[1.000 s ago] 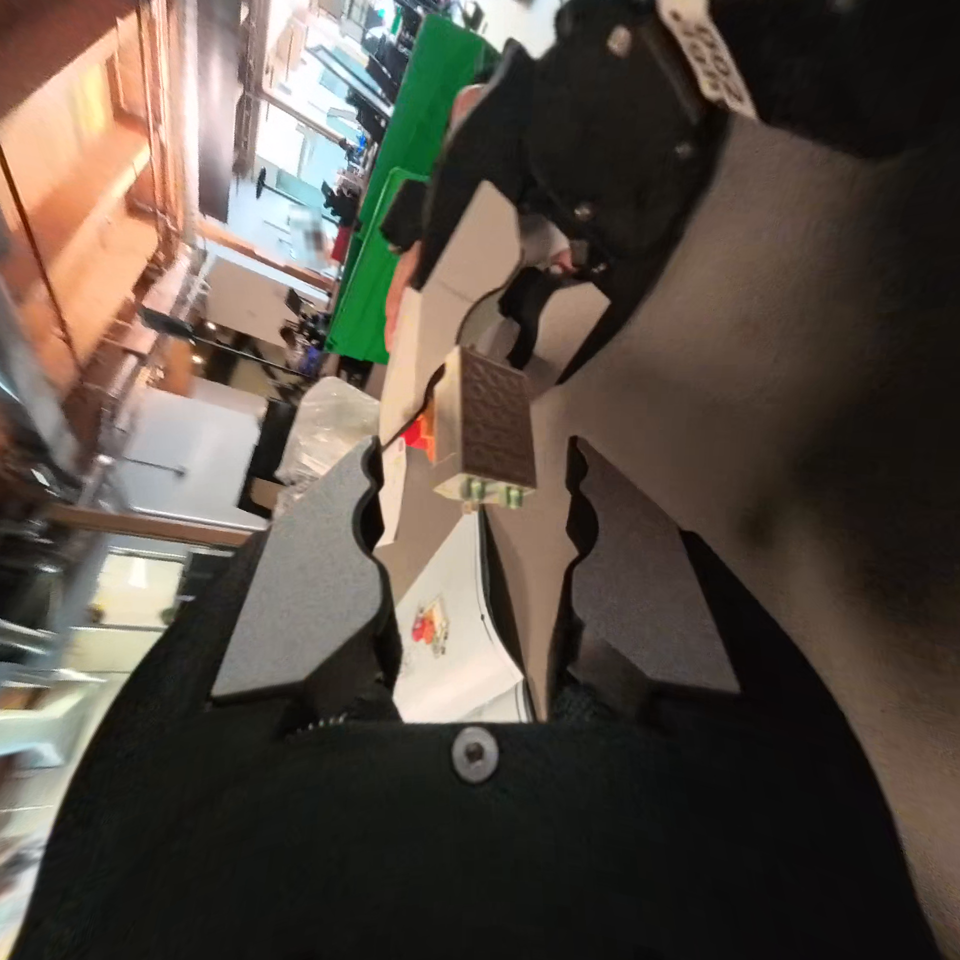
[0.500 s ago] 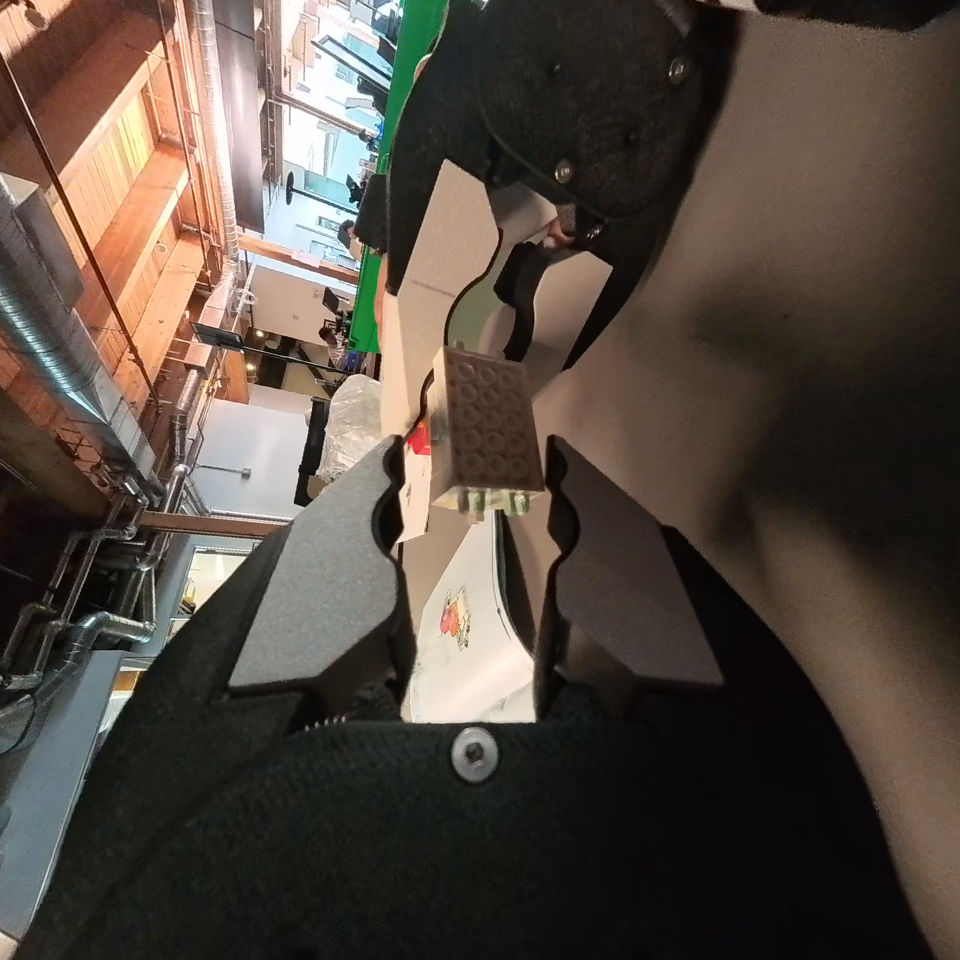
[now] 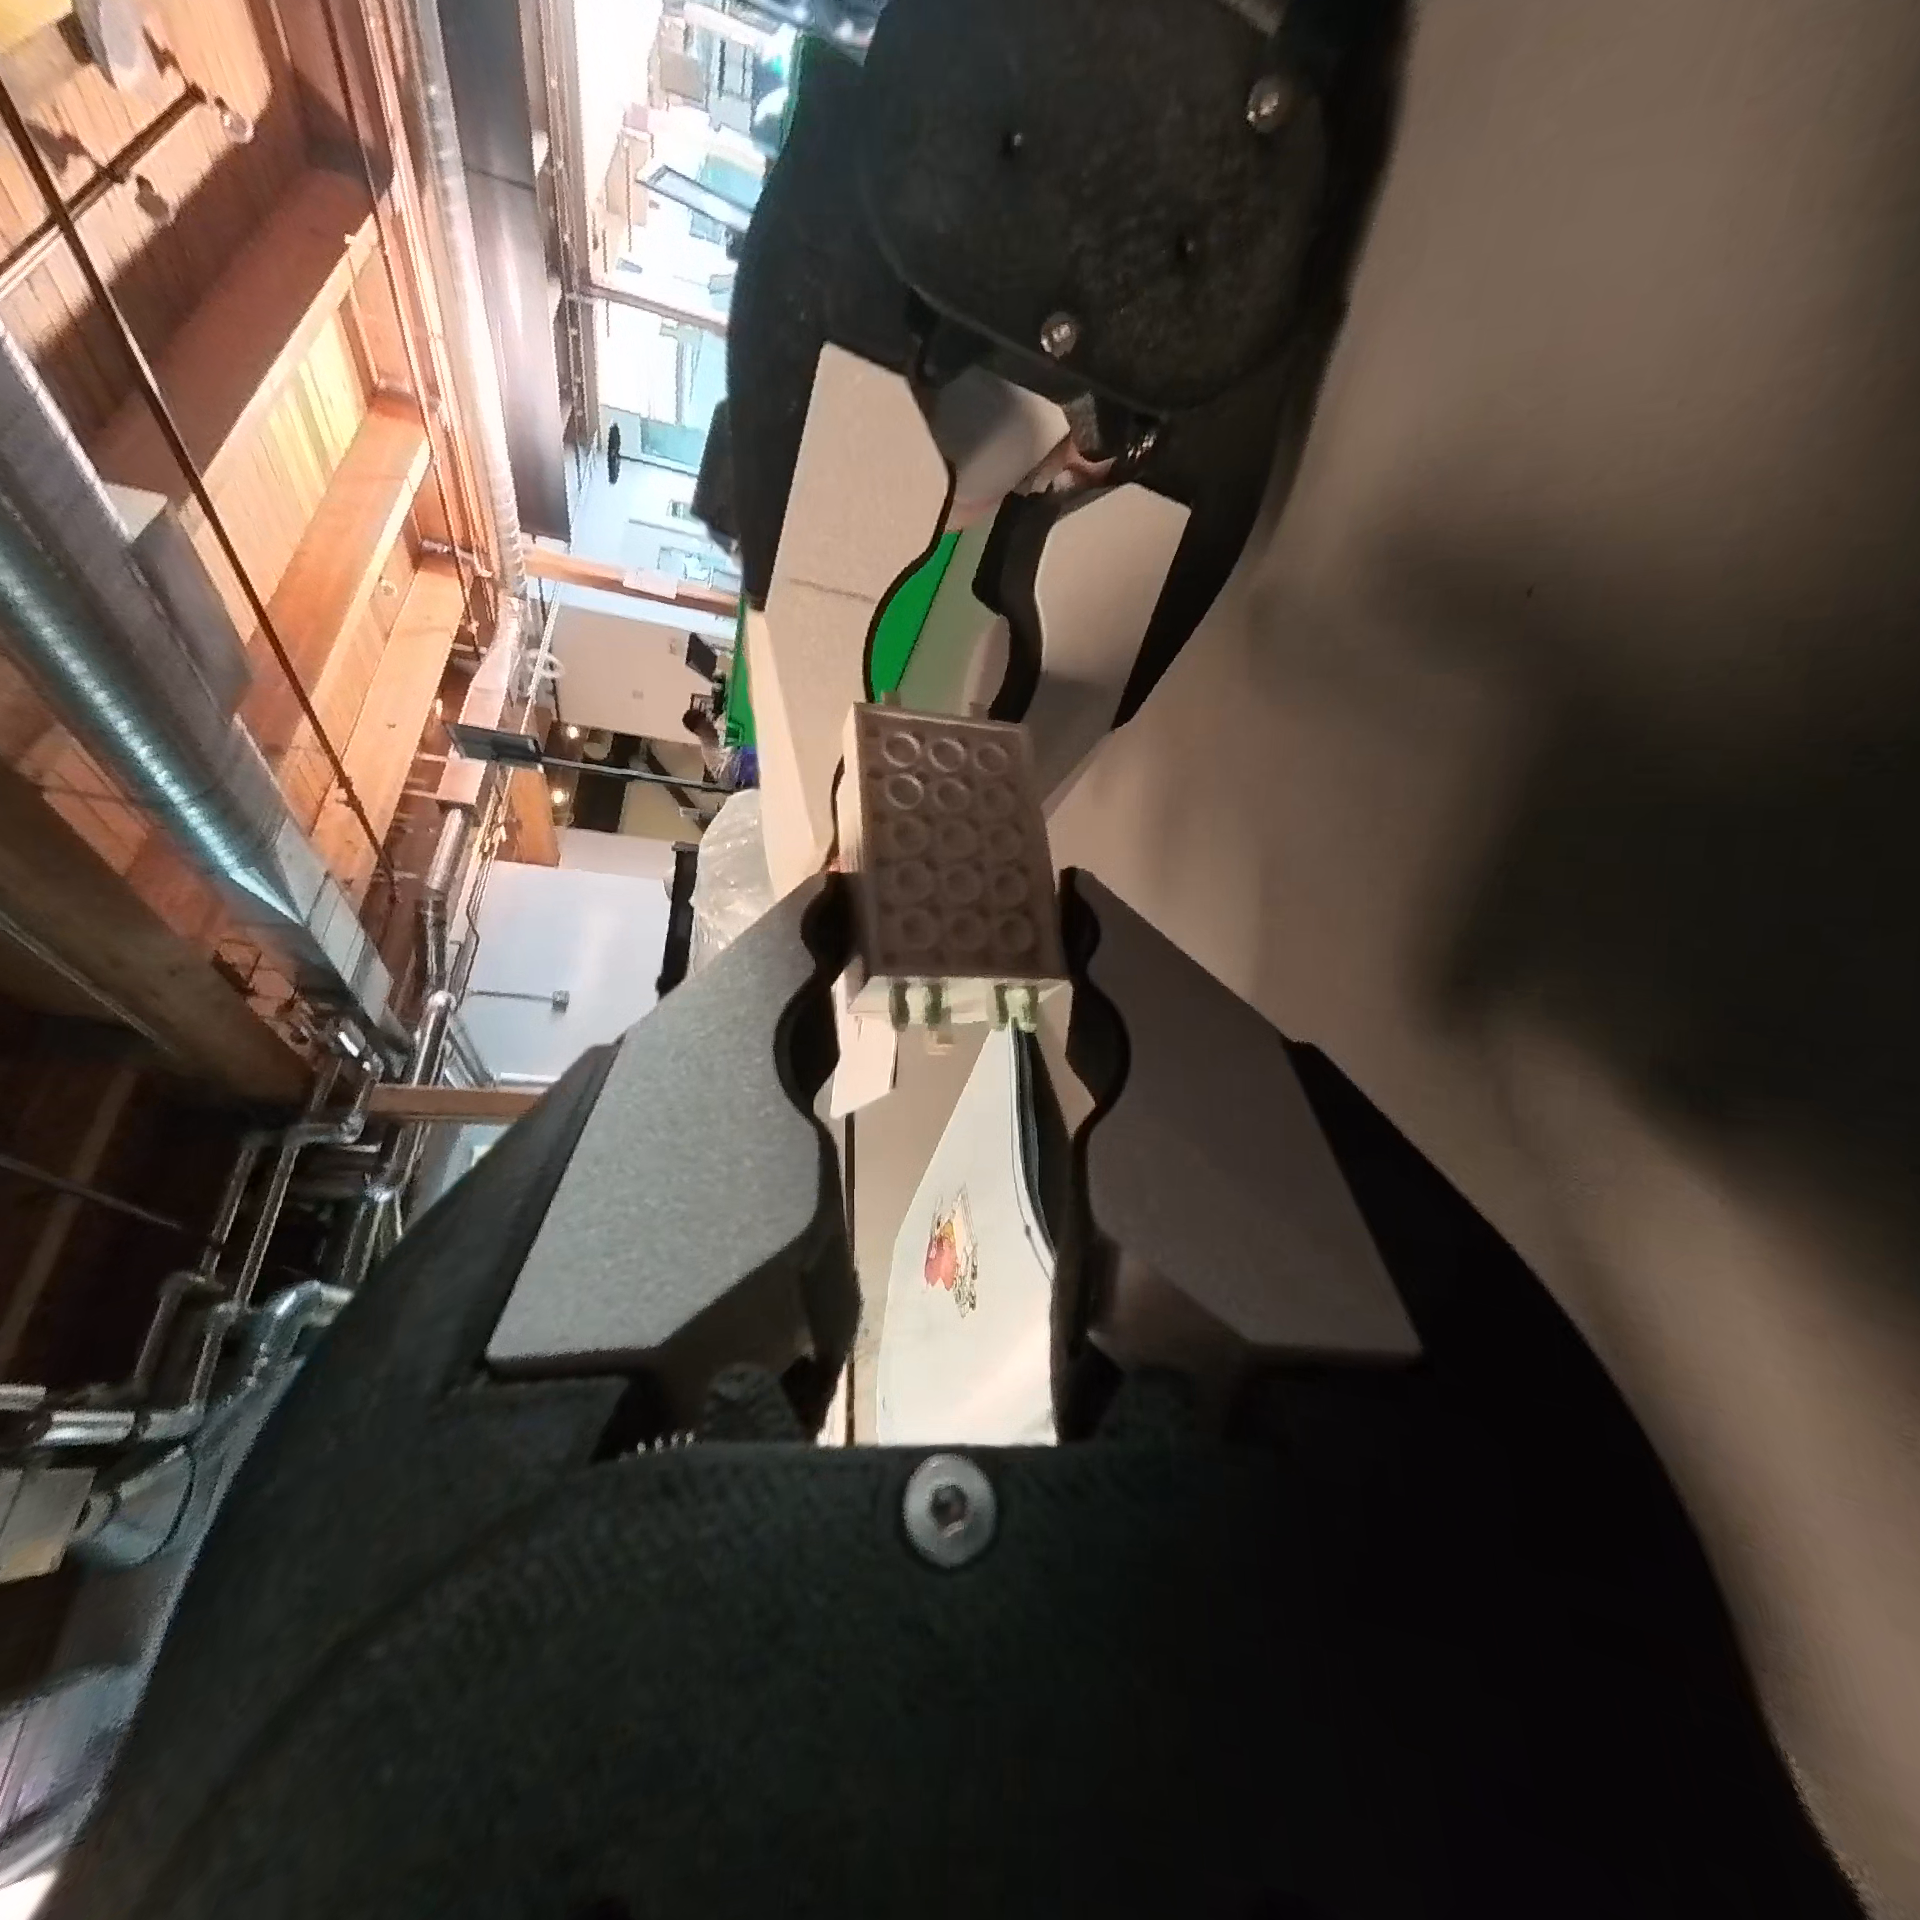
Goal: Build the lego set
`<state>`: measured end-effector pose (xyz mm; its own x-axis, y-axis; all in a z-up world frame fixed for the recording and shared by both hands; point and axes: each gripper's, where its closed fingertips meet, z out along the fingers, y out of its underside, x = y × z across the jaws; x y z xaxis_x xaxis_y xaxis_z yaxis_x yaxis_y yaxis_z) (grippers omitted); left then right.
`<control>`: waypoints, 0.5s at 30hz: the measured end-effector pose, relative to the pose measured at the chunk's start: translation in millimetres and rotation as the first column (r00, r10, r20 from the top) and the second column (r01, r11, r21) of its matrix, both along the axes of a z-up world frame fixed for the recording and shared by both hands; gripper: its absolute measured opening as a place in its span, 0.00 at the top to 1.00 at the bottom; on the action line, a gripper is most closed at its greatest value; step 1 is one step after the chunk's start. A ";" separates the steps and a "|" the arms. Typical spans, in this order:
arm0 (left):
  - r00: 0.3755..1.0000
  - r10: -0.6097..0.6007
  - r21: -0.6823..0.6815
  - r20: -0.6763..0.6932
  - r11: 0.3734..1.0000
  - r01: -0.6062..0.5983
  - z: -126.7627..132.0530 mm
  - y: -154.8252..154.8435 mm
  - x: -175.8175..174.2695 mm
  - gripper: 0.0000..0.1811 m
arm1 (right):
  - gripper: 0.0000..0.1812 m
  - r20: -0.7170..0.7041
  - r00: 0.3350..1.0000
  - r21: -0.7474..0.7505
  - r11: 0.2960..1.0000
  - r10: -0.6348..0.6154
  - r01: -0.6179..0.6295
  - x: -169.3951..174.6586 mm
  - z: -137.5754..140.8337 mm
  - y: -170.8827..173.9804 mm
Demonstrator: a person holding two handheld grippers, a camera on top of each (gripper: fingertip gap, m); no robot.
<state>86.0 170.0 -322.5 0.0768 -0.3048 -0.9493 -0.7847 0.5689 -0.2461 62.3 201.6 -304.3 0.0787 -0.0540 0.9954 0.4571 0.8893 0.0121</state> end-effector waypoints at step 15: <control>0.991 -0.096 -0.048 0.094 0.994 0.101 4.3 -10.6 6.3 0.59 | 0.87 -0.009 0.998 -0.039 0.997 0.063 -0.063 -0.2 0.9 -10.1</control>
